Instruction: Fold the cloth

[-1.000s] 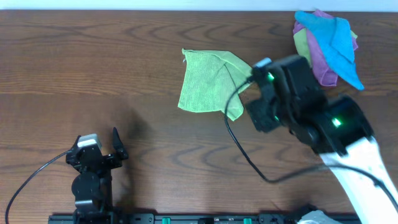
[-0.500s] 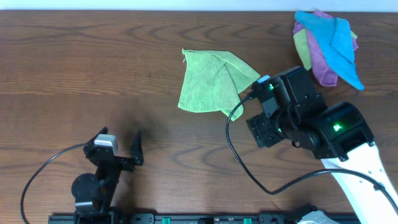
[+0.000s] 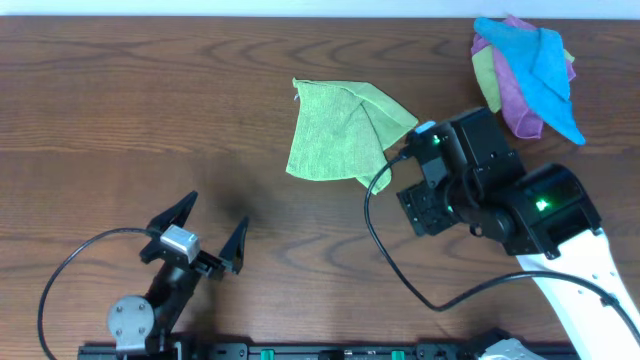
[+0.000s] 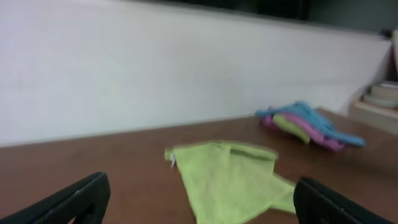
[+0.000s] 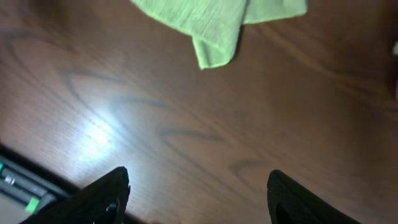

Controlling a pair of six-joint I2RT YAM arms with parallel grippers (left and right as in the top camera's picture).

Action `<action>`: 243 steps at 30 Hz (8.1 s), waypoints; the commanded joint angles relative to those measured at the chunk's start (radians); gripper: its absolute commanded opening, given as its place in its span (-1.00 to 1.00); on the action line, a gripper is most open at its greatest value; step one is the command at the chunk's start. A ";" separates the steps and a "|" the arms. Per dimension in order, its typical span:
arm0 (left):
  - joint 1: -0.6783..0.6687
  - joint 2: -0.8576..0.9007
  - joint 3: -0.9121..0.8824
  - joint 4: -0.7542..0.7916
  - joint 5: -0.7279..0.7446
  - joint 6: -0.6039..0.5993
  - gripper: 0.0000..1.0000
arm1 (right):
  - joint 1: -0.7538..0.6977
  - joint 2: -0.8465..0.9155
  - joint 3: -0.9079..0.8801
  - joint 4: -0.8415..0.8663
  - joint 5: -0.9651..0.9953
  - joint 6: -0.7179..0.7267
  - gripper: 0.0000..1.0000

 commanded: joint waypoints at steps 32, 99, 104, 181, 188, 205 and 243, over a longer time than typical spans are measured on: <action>-0.461 1.656 1.085 -0.605 -0.370 -0.005 0.99 | -0.047 -0.620 -0.360 0.105 0.115 0.393 0.87; -0.478 1.976 1.084 -0.721 -0.765 -0.089 -0.89 | -0.047 -0.560 -0.373 0.161 0.238 0.390 -0.10; -0.478 1.976 1.084 -0.834 -0.786 -0.142 -0.88 | -0.047 -0.421 -0.428 0.216 0.233 0.390 -0.23; -0.478 1.976 1.084 -0.843 -0.706 -0.218 -0.88 | -0.143 0.865 -0.108 1.182 -0.151 0.142 -0.97; -0.478 1.976 1.084 -0.843 -0.706 -0.218 -0.88 | -0.151 0.877 -0.108 1.234 -0.124 0.142 -0.97; -0.478 1.976 1.084 -0.851 -0.706 -0.214 -0.88 | -0.208 0.948 -0.043 1.371 0.000 0.197 -0.97; -0.451 1.794 1.328 -0.978 -0.789 -0.173 -0.88 | -0.242 0.317 0.311 0.266 0.020 0.019 0.17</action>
